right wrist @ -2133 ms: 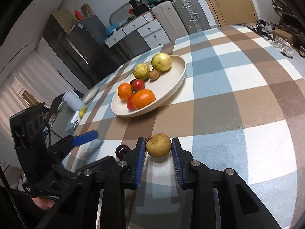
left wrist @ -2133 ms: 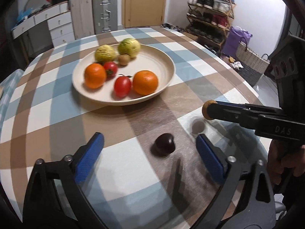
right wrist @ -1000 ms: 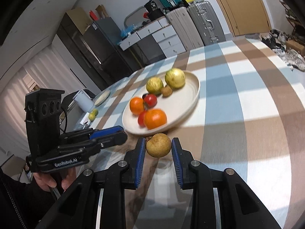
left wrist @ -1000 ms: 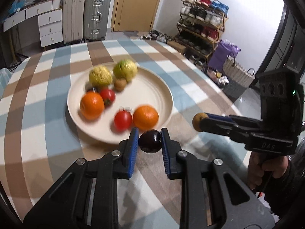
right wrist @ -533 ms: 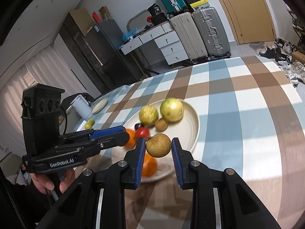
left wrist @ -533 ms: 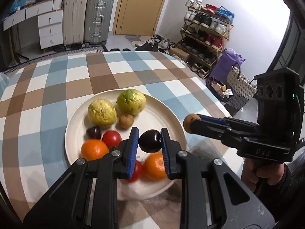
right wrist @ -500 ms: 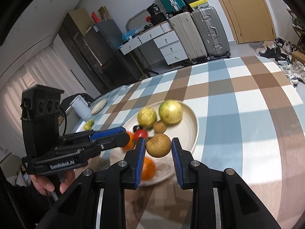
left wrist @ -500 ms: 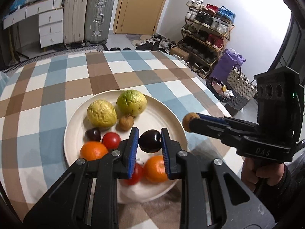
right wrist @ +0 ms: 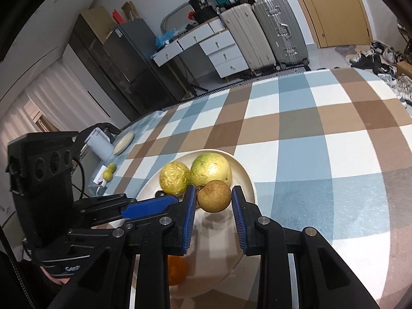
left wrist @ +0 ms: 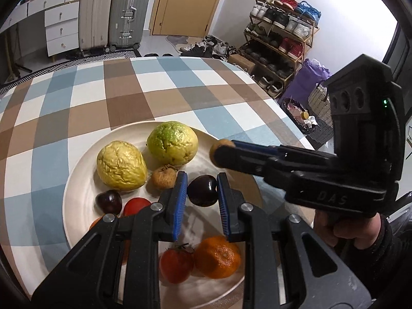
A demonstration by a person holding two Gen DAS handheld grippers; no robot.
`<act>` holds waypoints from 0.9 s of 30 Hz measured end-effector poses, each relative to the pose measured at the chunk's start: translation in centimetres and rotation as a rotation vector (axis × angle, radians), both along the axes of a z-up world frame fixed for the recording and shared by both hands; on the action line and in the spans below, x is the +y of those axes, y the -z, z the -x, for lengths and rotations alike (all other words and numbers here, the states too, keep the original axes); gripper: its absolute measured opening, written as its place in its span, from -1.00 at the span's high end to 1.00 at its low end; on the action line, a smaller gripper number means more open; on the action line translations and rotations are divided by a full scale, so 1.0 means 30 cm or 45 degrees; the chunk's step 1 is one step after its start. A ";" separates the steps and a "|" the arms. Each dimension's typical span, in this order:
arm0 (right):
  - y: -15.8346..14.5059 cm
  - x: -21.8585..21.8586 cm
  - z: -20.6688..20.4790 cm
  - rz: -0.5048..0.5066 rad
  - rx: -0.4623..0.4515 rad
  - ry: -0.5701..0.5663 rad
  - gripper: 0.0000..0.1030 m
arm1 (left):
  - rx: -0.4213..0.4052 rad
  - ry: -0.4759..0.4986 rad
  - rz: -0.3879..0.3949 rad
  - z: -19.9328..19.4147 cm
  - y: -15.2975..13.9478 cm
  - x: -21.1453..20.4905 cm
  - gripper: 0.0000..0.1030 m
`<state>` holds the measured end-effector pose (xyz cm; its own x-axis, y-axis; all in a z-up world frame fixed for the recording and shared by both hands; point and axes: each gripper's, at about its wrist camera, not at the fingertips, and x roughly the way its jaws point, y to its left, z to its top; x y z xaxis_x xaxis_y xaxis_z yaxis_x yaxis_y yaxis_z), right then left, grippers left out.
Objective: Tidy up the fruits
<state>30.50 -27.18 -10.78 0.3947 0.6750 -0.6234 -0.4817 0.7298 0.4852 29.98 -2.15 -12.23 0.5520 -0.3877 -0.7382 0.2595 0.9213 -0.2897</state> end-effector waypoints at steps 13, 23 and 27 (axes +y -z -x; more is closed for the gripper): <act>0.017 0.012 -0.032 -0.024 0.037 0.029 0.05 | -0.040 -0.029 0.016 -0.001 0.000 0.038 0.58; -0.125 -0.076 0.111 -0.069 -0.098 0.103 -0.44 | -0.168 -0.151 -0.003 0.159 -0.148 0.103 -0.08; -0.199 -0.101 0.201 -0.080 -0.189 0.127 -0.61 | -0.240 -0.213 -0.032 0.252 -0.229 0.116 -0.48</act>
<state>24.48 -30.21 -4.81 0.5464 0.6636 -0.5110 -0.4781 0.7481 0.4602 22.42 1.32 -5.36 0.7360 -0.2619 -0.6243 0.1499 0.9623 -0.2270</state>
